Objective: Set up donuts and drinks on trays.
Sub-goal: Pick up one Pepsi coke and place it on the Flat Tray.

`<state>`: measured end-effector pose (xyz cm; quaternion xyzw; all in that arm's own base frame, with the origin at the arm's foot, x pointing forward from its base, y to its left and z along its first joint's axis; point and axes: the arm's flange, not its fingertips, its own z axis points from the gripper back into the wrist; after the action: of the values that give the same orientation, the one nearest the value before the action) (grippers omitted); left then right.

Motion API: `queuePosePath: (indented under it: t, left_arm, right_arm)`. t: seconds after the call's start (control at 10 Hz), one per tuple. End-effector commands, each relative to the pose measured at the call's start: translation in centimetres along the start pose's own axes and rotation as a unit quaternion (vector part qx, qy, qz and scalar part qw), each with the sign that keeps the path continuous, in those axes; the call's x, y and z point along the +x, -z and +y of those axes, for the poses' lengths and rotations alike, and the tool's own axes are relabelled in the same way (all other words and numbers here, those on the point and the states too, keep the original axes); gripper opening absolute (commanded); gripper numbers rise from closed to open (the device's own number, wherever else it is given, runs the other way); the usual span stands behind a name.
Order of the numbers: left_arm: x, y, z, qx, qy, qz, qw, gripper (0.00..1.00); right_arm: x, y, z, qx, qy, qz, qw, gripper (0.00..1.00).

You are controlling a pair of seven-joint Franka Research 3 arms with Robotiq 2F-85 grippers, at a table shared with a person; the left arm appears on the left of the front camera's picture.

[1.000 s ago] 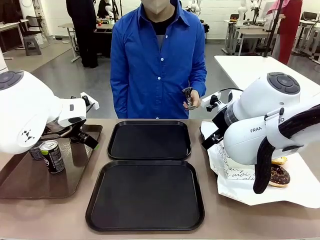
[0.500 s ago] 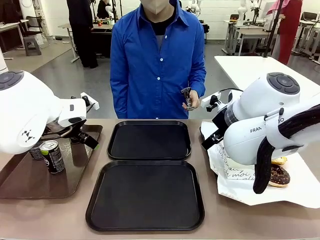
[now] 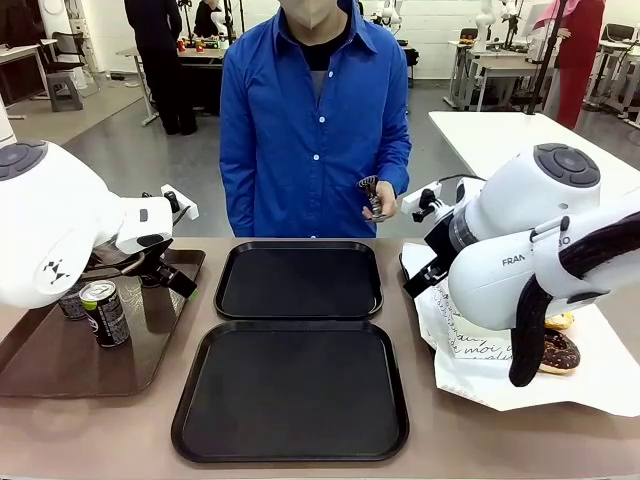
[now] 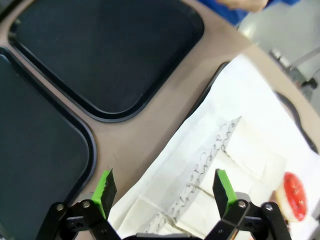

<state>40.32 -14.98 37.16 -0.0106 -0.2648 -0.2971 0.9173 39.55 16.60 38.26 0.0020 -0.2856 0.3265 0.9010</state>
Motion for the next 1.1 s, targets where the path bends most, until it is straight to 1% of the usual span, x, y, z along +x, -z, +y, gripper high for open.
queuePosePath:
  t: [0.0, 0.1, 0.2, 0.3, 0.4, 0.5, 0.6, 0.7, 0.8, 1.0]
  left_arm:
    - [-3.0, -3.6, -0.6, 0.016, 0.016, -0.01, 1.0, 1.0]
    - [-6.7, -6.3, -0.8, -0.004, 0.044, 0.004, 0.999, 1.0]
    - [-10.3, -7.4, -0.6, -0.002, 0.028, 0.041, 0.999, 1.0]
    - [-14.4, -8.0, -0.8, -0.016, 0.007, 0.065, 0.998, 1.0]
    - [-17.9, -9.2, -1.0, -0.024, -0.02, 0.064, 0.997, 1.0]
    - [-19.6, -10.3, -1.5, -0.025, -0.03, 0.056, 0.998, 1.0]
    - [-20.6, -11.3, -2.6, -0.013, -0.034, 0.047, 0.998, 1.0]
    - [-20.4, -11.8, -3.6, 0.0, -0.028, 0.04, 0.999, 1.0]
    - [-2.1, -8.8, 4.6, -0.021, -0.029, 0.072, 0.997, 1.0]
    - [-2.1, -8.8, 4.6, -0.021, -0.029, 0.072, 0.997, 1.0]
  right_arm:
    - [-4.4, -6.0, 2.5, -0.04, -0.033, -0.016, 0.999, 1.0]
    - [-7.6, -8.2, 3.2, -0.053, -0.049, 0.016, 0.997, 1.0]
    - [-11.7, -10.0, 3.3, -0.049, -0.055, 0.112, 0.991, 1.0]
    - [-15.9, -11.7, 2.8, -0.073, -0.058, 0.156, 0.983, 1.0]
    - [-20.0, -13.3, 2.7, -0.074, -0.023, 0.169, 0.983, 1.0]
    - [-22.7, -13.2, 2.6, -0.049, 0.005, 0.174, 0.983, 1.0]
    - [-24.4, -12.9, 2.2, -0.038, 0.029, 0.175, 0.983, 1.0]
    - [-24.7, -12.6, 1.4, -0.042, 0.041, 0.164, 0.985, 1.0]
    - [-4.8, -13.6, -3.5, -0.058, 0.004, 0.197, 0.979, 1.0]
    - [-4.8, -13.6, -3.5, -0.058, 0.004, 0.197, 0.979, 1.0]
